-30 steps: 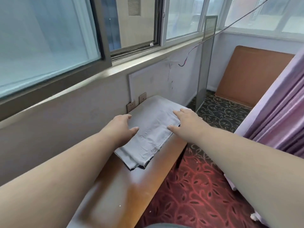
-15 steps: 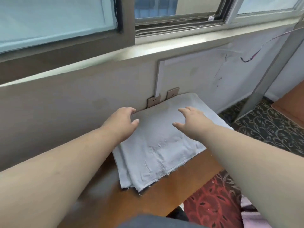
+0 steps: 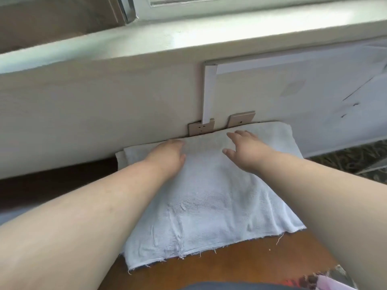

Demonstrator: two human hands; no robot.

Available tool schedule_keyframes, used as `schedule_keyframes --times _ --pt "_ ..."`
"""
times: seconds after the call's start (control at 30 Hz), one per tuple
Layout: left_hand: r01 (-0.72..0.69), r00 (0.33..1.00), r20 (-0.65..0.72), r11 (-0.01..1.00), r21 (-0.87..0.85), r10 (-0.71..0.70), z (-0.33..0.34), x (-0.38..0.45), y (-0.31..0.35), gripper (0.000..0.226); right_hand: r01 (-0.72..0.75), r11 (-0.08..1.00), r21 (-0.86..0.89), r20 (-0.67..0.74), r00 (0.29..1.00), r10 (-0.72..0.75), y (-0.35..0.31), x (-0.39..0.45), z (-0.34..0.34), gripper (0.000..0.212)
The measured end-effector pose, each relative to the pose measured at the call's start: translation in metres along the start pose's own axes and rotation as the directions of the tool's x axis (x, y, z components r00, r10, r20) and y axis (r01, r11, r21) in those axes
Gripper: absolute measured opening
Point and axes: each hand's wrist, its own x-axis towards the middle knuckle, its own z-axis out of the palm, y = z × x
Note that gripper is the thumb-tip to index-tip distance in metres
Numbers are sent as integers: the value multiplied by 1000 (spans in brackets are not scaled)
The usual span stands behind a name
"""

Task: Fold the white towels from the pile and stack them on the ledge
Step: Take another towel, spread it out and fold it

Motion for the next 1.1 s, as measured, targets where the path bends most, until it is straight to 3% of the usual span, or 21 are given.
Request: schedule_keyframes --times 0.2,0.37,0.47,0.57,0.73,0.87,0.93,1.1 --pt "31 999 13 996 84 -33 29 57 -9 54 54 998 -45 -5 999 -54 13 60 17 59" --pt "43 994 -109 980 196 -22 40 78 -11 43 45 987 -155 -2 999 -46 20 91 24 54" --pt "26 983 -183 989 148 1 42 75 -12 33 87 983 -159 -10 996 -90 22 97 24 48" --pt "-16 969 -247 998 62 31 37 67 -10 30 136 989 -55 -44 989 -139 28 96 28 37" --pt "-33 984 -171 997 75 45 18 53 2 30 149 989 -23 -79 986 -150 30 92 23 45" --pt "-19 999 29 995 98 16 7 55 -10 45 242 957 -158 14 970 -243 37 96 6 35" --pt "11 995 98 995 103 -21 4 56 -19 42 270 948 -168 46 963 -266 40 95 4 26" --pt "-27 1000 4 997 76 27 -4 37 -27 37 252 953 -167 118 965 -234 39 83 -8 35"
